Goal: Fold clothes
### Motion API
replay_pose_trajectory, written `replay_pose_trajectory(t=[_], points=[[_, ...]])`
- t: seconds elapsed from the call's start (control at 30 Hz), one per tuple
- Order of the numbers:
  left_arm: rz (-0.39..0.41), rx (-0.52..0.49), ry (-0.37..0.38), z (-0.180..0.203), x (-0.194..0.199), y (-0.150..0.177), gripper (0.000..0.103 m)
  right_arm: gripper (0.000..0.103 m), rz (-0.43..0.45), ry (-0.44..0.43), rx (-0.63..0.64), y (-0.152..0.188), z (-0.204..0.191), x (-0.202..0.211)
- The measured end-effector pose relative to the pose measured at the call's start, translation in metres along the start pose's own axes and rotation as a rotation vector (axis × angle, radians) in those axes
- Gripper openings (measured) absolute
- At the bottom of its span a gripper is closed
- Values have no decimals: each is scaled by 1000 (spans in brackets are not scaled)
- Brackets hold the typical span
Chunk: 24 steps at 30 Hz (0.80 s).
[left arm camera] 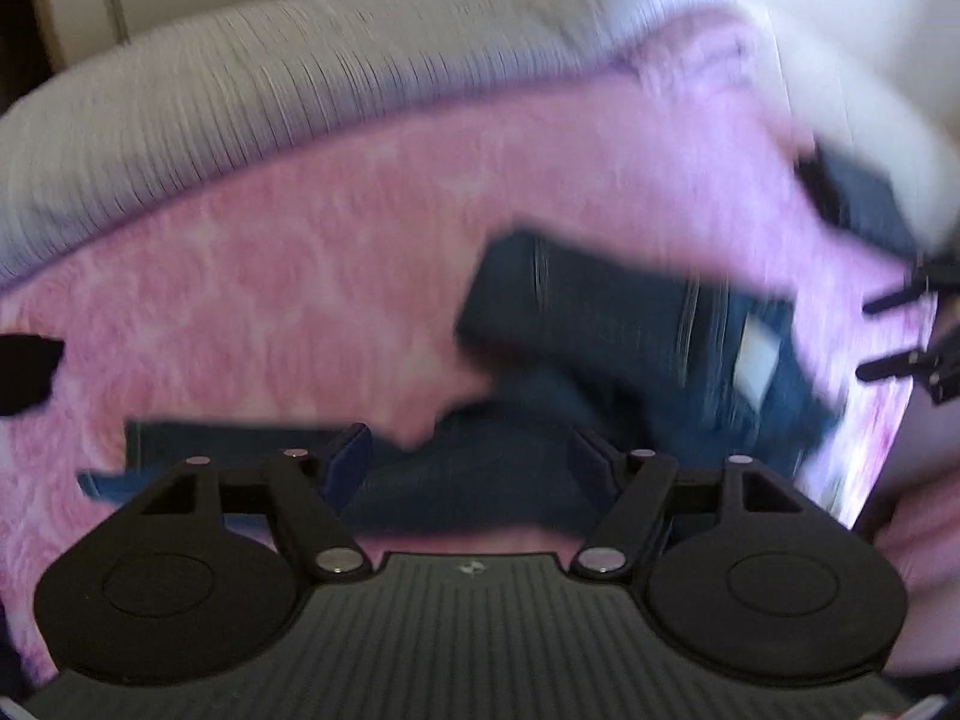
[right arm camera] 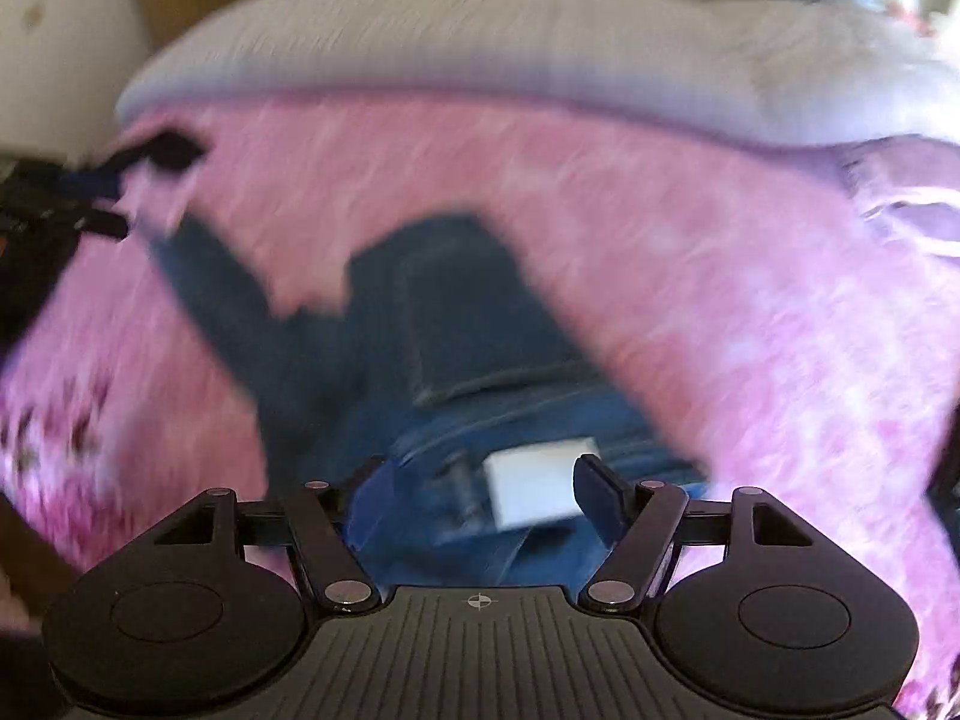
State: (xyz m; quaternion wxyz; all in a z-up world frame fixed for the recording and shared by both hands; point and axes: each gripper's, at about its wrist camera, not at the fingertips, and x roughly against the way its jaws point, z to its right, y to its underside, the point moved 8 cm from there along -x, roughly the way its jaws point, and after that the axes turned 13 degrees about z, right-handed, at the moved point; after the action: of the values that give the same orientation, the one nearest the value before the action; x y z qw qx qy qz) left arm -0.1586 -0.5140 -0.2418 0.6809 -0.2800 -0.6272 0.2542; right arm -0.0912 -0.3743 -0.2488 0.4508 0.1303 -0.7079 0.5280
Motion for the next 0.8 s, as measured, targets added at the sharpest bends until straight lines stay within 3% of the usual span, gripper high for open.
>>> replay_pose_trajectory(t=[0.07, 0.2, 0.4, 0.43, 0.5, 0.53, 0.63, 0.73, 0.77, 0.8], points=[[-41, -61, 42, 9, -11, 26, 68, 70, -41, 13, 108, 20, -26, -3], [-78, -167, 96, 27, -36, 58, 68, 77, -93, 54, 322, 67, -66, -58], [-95, -357, 87, 41, -68, 82, 71, 75, -147, 100, 506, 119, -59, -136], [-99, -392, 67, 39, -76, 81, 72, 68, -140, 100, 528, 120, -54, -142], [-107, -463, 27, 34, -90, 80, 72, 27, -130, 53, 528, 120, -44, -140], [-115, -493, 9, 32, -98, 80, 72, 18, -119, 22, 514, 118, -37, -131], [-170, -548, -28, 25, -125, 80, 72, 13, -73, -25, 452, 102, -4, -96], [-232, -580, -42, 21, -147, 79, 71, 12, 10, 39, 373, 60, 61, -45], [-260, -568, -29, 22, -151, 79, 64, 12, 38, 69, 349, 41, 88, -30], [-285, -553, -18, 22, -154, 79, 43, 12, 66, 104, 339, 21, 117, -19]])
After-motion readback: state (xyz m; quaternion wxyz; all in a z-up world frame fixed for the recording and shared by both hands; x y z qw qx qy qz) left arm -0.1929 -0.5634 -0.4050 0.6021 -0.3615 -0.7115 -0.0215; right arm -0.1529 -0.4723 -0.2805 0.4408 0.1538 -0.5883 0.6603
